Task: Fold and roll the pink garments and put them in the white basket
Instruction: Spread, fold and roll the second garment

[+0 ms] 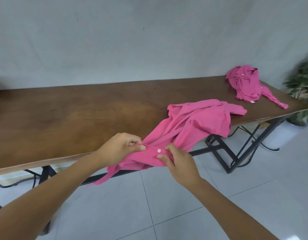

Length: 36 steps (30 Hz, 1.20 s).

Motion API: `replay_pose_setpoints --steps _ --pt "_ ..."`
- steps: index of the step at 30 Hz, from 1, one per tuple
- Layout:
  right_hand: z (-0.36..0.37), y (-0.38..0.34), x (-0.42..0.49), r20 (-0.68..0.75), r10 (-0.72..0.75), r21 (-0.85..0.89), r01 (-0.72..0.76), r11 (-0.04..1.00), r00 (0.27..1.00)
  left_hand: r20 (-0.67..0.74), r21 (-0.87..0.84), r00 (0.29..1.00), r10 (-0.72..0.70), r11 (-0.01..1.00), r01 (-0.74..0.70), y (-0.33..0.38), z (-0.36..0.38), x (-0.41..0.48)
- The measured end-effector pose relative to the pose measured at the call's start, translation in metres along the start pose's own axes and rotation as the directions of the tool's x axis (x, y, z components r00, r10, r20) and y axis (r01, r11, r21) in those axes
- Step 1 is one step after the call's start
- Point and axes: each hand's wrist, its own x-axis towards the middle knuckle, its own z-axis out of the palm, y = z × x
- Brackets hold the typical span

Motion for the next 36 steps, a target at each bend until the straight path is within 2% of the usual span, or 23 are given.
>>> replay_pose_setpoints --steps 4,9,12,15,17,19,21,24,26,28,31,33,36 --pt "0.016 -0.031 -0.029 -0.01 -0.007 -0.086 0.006 0.996 1.0 -0.037 0.06 0.998 -0.045 0.997 0.047 -0.03 -0.013 -0.049" --pt "0.031 -0.068 -0.064 0.062 0.08 -0.093 -0.074 0.993 0.995 -0.07 0.148 0.994 -0.083 0.985 0.093 -0.072 -0.021 -0.099" --pt "0.038 -0.086 -0.075 0.099 0.11 -0.082 -0.102 0.991 0.989 -0.179 0.207 0.979 -0.093 0.97 0.13 -0.085 -0.025 -0.12" --pt "0.042 -0.105 -0.077 0.1 0.123 -0.065 -0.117 0.991 0.987 -0.302 0.213 0.952 -0.044 0.971 0.113 -0.085 -0.029 -0.135" --pt "0.044 -0.118 -0.075 0.079 0.178 0.013 -0.18 0.984 0.981 -0.414 0.125 0.909 -0.056 0.985 0.118 -0.077 -0.031 -0.141" --pt "0.042 -0.133 -0.069 0.065 0.289 0.188 -0.296 0.936 0.955 -0.51 -0.001 0.85 -0.135 0.988 0.156 -0.066 -0.03 -0.144" --pt "0.041 -0.141 -0.062 0.006 0.389 0.309 -0.371 0.876 0.921 -0.548 -0.097 0.811 -0.205 0.978 0.182 -0.056 -0.027 -0.146" --pt "0.03 -0.145 -0.058 -0.039 0.422 0.355 -0.382 0.853 0.906 -0.581 -0.15 0.777 -0.242 0.97 0.189 -0.041 -0.017 -0.147" --pt "0.021 -0.144 -0.065 0.005 0.46 0.396 -0.424 0.814 0.888 -0.617 -0.141 0.752 -0.232 0.973 0.184 -0.028 -0.007 -0.147" --pt "0.014 -0.144 -0.077 0.051 0.532 0.482 -0.487 0.728 0.845 -0.642 -0.112 0.736 -0.214 0.976 0.186 -0.012 0.004 -0.145" --pt "-0.001 -0.144 -0.097 0.113 0.589 0.566 -0.539 0.624 0.8 -0.664 0.014 0.733 -0.146 0.978 0.207 0.012 0.012 -0.143" --pt "-0.012 -0.144 -0.109 0.161 0.57 0.577 -0.545 0.608 0.806 -0.663 0.1 0.741 -0.106 0.969 0.228 0.027 0.013 -0.143" --pt "-0.028 -0.148 -0.126 0.23 0.49 0.555 -0.527 0.644 0.841 -0.668 0.178 0.742 -0.055 0.957 0.231 0.044 0.012 -0.147"
